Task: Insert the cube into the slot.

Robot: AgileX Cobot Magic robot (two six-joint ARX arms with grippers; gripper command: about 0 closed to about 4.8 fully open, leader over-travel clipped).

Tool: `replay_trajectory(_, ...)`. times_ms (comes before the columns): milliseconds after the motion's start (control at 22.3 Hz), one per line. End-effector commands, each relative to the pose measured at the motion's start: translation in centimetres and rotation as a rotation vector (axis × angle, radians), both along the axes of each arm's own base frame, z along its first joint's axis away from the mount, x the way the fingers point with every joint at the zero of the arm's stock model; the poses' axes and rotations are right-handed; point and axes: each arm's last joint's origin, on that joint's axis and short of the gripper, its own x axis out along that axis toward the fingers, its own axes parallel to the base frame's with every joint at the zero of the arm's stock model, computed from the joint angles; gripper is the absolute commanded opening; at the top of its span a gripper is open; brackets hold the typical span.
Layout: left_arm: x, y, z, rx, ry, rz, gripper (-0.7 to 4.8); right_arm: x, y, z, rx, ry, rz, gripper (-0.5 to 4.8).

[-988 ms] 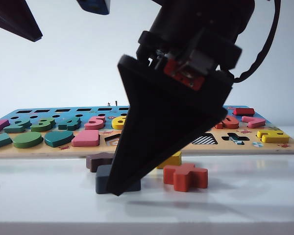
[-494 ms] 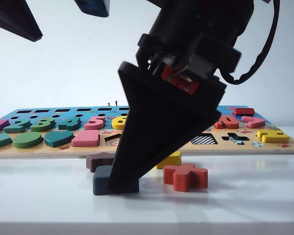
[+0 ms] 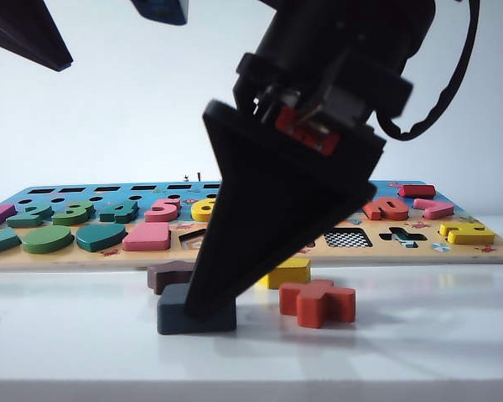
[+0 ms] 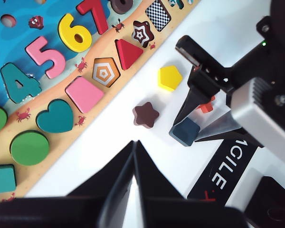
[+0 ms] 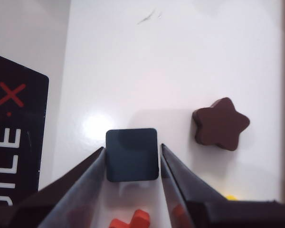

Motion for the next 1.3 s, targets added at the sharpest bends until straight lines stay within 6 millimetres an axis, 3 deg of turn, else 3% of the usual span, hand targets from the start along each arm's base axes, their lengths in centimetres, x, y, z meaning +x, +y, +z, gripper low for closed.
replay_trajectory(45, 0.07, -0.05, 0.23, -0.013, -0.014, -0.001, 0.17, 0.03, -0.06, 0.69, 0.02, -0.04, -0.013, 2.07)
replay_trajectory(584, 0.06, -0.05, 0.24, -0.013, -0.015, -0.002, 0.17, -0.17, -0.04, 0.86, 0.053, 0.006, 0.015, 2.12)
replay_trajectory(808, 0.06, -0.05, 0.24, -0.013, -0.015, -0.002, 0.17, -0.15, -0.02, 0.88, 0.055, 0.005, 0.015, 2.84)
replay_trajectory(1302, 0.06, -0.05, 0.24, -0.013, -0.015, -0.002, 0.17, 0.18, 0.28, 0.09, 0.026, -0.01, 0.002, 2.84)
